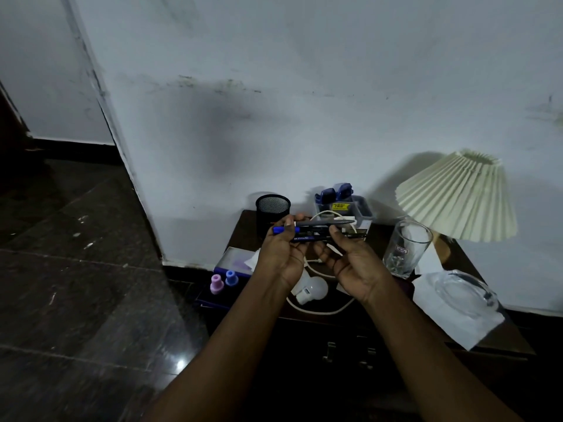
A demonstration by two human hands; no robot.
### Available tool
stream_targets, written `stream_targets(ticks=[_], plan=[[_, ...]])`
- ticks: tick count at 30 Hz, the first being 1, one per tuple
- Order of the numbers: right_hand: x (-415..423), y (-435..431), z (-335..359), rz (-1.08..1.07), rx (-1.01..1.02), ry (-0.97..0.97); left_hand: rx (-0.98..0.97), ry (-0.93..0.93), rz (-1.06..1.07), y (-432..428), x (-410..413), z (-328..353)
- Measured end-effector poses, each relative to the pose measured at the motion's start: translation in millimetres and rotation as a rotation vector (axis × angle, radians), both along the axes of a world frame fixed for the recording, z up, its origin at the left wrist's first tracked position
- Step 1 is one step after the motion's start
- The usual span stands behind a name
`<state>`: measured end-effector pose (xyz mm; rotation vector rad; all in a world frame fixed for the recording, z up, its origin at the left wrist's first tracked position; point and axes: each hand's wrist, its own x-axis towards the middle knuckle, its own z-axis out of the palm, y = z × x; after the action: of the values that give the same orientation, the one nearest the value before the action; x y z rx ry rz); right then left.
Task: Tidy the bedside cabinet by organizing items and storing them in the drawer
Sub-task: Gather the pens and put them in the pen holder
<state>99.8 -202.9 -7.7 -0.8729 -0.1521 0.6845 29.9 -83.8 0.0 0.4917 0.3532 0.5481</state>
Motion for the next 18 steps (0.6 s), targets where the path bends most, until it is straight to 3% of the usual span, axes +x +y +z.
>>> stream_targets(ticks=[8, 14, 18], plan=[[9.8, -14.4, 7.3, -0.117, 0.099, 0.01, -0.017, -0.044, 0.074, 18.0, -9.7, 8.8], [26.3, -33.7, 15.7, -0.397, 0.247, 0.141, 0.071, -0.024, 0.248, 40.9, -21.5, 19.0], [13.6, -25.2, 13.4, -0.359, 0.135, -0.045, 0.2, -0.014, 0.102, 36.3, -23.2, 18.8]])
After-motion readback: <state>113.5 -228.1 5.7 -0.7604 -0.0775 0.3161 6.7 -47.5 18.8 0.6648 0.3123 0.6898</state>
